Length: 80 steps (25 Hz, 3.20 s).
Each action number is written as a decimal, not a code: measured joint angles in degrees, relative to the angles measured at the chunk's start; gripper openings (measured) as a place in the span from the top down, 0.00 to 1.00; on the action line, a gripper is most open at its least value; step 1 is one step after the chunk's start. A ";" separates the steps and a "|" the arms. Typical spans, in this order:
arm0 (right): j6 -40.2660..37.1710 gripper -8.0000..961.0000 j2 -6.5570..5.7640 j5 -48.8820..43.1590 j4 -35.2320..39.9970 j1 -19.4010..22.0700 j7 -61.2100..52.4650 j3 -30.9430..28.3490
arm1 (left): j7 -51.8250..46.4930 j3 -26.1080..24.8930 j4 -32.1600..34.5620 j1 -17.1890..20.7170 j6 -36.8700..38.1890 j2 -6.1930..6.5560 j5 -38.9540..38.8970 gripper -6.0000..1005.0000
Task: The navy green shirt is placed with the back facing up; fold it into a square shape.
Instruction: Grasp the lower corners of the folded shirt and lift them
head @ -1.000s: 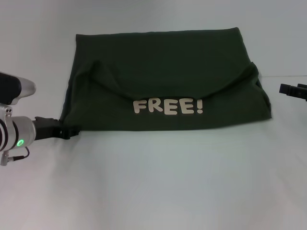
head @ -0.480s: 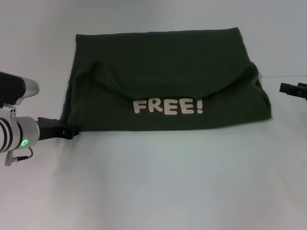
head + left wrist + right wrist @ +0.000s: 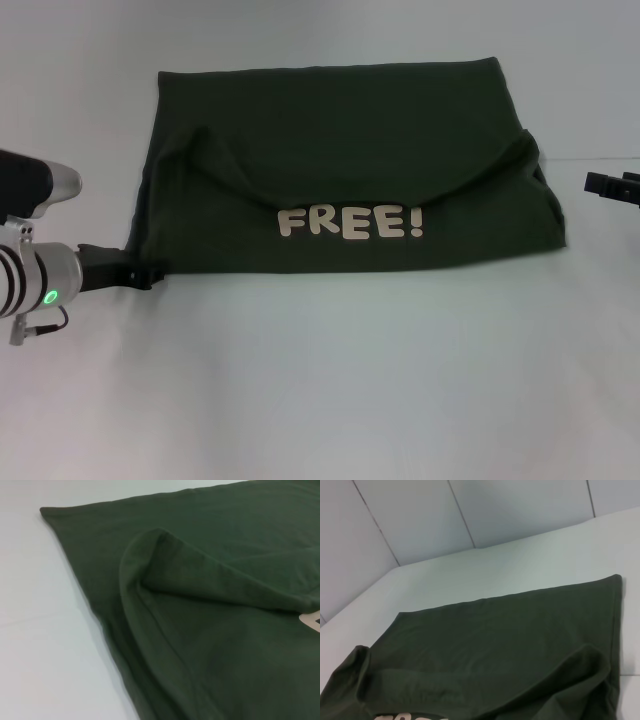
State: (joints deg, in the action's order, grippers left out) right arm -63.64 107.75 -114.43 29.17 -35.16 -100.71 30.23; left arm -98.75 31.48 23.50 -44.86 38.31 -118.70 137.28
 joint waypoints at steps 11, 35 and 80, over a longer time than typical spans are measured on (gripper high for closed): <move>0.28 0.20 0.06 0.02 -0.17 -0.10 0.26 0.00 | -3.85 0.12 -2.51 -1.24 -2.38 1.23 2.30 0.89; 1.13 0.20 -3.66 -27.38 1.13 -10.93 -34.09 9.19 | -6.04 -0.15 -1.71 -1.66 0.13 1.16 2.03 0.97; 28.88 0.32 7.02 -30.23 -7.11 -13.30 -13.90 15.54 | -7.42 0.07 -1.53 -1.71 2.21 1.28 2.38 0.97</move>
State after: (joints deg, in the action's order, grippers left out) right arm -34.76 114.77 -144.66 22.06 -48.46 -114.61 45.78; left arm -106.17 31.55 21.97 -46.58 40.53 -117.42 139.66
